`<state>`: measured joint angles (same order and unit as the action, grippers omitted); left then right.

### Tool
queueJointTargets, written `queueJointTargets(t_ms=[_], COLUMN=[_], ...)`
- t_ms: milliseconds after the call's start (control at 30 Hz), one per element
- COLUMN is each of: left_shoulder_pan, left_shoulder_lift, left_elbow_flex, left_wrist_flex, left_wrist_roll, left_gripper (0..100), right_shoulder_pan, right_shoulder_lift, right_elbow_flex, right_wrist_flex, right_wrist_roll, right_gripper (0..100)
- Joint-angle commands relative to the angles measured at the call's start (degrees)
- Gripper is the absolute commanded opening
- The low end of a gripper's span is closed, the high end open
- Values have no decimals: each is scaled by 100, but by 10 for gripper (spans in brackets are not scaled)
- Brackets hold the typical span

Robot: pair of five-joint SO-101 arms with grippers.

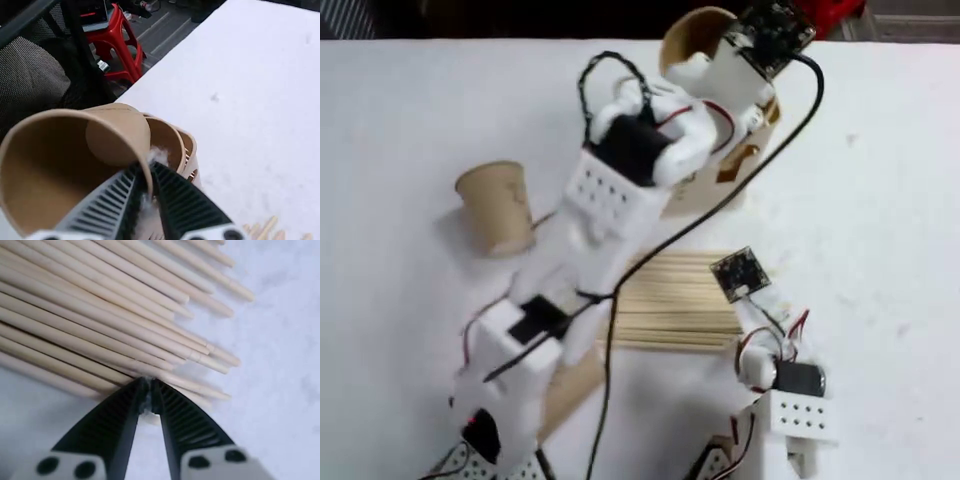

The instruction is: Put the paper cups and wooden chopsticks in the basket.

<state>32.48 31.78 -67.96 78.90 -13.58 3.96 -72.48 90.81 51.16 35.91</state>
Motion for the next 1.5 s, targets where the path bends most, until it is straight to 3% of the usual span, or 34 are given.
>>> queueJointTargets(t_ms=[0, 200, 300, 467, 1000, 1333, 1467], left_shoulder_pan=[84, 259, 391, 488, 154, 163, 163], left_shoulder_lift=[400, 629, 629, 637, 646, 637, 637], left_elbow_flex=[-993, -1785, -1776, -1776, -1758, -185, -26], left_wrist_flex=[466, 1011, 1046, 985, -431, -1916, -2189], left_wrist_roll=[53, 53, 53, 44, 18, 26, 9], left_gripper=[20, 56, 114, 116, 116, 111, 42], right_shoulder_pan=[-40, -40, -40, -40, -40, -40, -40], right_shoulder_lift=[-48, -48, -48, -48, -48, -48, -48], right_elbow_flex=[0, 0, 0, 0, 9, 9, 9], right_wrist_flex=[-101, -110, -110, -110, -110, -110, -110], right_wrist_roll=[-18, -18, -18, -18, -18, -18, -18], right_gripper=[18, 18, 18, 18, 18, 18, 18])
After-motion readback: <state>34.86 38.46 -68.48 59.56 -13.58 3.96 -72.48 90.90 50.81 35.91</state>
